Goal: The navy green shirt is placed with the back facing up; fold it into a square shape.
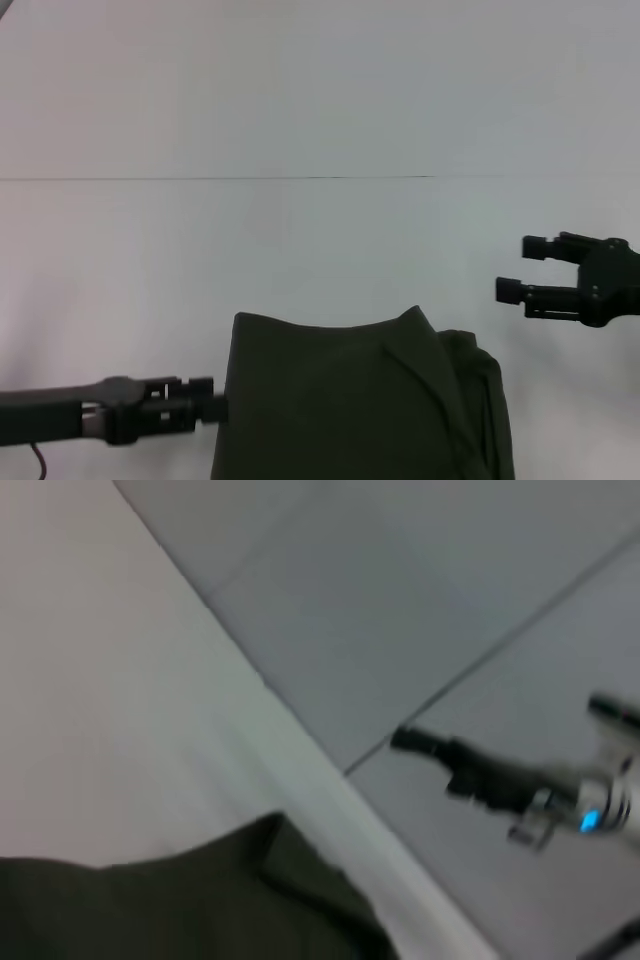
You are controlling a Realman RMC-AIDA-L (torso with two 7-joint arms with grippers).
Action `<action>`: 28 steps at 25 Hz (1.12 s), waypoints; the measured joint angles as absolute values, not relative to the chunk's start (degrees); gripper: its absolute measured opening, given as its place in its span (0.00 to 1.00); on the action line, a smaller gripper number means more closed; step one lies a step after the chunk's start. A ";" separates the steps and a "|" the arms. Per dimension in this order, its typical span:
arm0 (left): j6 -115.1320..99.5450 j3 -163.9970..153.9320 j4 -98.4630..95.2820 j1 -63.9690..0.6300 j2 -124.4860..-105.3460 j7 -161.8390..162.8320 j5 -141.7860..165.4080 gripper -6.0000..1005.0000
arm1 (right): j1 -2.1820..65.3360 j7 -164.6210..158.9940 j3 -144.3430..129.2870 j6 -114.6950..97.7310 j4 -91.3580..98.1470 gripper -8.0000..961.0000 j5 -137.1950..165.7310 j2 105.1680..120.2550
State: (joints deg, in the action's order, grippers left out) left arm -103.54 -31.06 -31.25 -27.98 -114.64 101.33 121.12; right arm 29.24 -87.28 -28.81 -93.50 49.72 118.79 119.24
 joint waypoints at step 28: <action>-101.36 -32.96 -43.08 -22.95 -119.62 76.40 124.81 0.87 | 45.02 -117.23 -70.31 -103.55 75.80 0.94 135.69 120.11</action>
State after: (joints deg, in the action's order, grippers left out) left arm -101.36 -32.96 -43.08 -22.95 -119.62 76.40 124.81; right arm 45.02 -117.23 -70.31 -103.55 75.80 135.69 120.11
